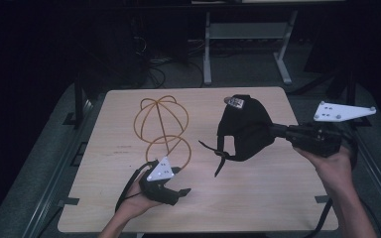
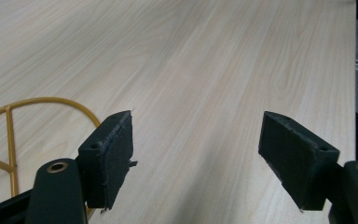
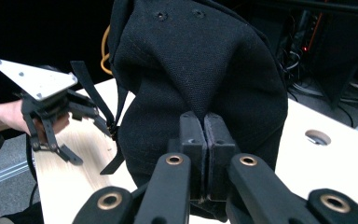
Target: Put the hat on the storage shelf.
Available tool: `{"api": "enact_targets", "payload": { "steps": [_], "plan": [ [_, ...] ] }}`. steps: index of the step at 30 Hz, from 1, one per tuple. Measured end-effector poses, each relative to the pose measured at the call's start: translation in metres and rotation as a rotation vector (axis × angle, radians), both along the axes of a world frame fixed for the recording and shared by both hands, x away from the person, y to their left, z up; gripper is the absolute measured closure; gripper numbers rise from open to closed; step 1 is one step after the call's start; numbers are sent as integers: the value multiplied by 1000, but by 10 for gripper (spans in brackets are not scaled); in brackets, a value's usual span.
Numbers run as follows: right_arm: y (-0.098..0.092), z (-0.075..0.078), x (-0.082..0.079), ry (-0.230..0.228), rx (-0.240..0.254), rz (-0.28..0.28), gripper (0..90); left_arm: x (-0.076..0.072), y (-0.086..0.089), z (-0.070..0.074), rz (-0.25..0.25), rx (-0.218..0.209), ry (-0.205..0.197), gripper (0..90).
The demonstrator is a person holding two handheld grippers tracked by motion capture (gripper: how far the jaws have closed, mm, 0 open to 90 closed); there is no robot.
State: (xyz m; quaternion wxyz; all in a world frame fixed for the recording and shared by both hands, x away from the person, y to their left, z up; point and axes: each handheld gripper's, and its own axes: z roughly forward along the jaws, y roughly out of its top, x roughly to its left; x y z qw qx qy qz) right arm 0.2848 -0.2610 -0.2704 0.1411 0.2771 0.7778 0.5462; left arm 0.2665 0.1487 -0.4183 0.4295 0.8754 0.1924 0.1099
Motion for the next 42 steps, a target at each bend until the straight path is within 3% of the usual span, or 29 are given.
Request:
{"api": "enact_targets", "payload": {
  "steps": [14,20,22,25,31,33,42],
  "plan": [
    [42,30,24,-32,-5,71,882,-3,0,-5,-37,8,-19,260],
    [69,44,34,-38,-23,112,882,-5,-1,-6,-54,-3,-7,218],
    [84,50,36,-42,-35,125,882,-5,-3,-8,-71,19,-17,218],
    [99,53,41,-33,-51,146,882,-7,-2,-10,-92,20,-15,218],
    [124,61,54,-30,-64,185,881,-12,2,-7,-132,-20,5,220],
    [133,65,59,-28,-74,201,881,-11,3,-7,-149,1,-4,221],
    [173,74,81,-4,-113,243,881,-10,0,-9,-146,12,-3,218]
  ]
}}
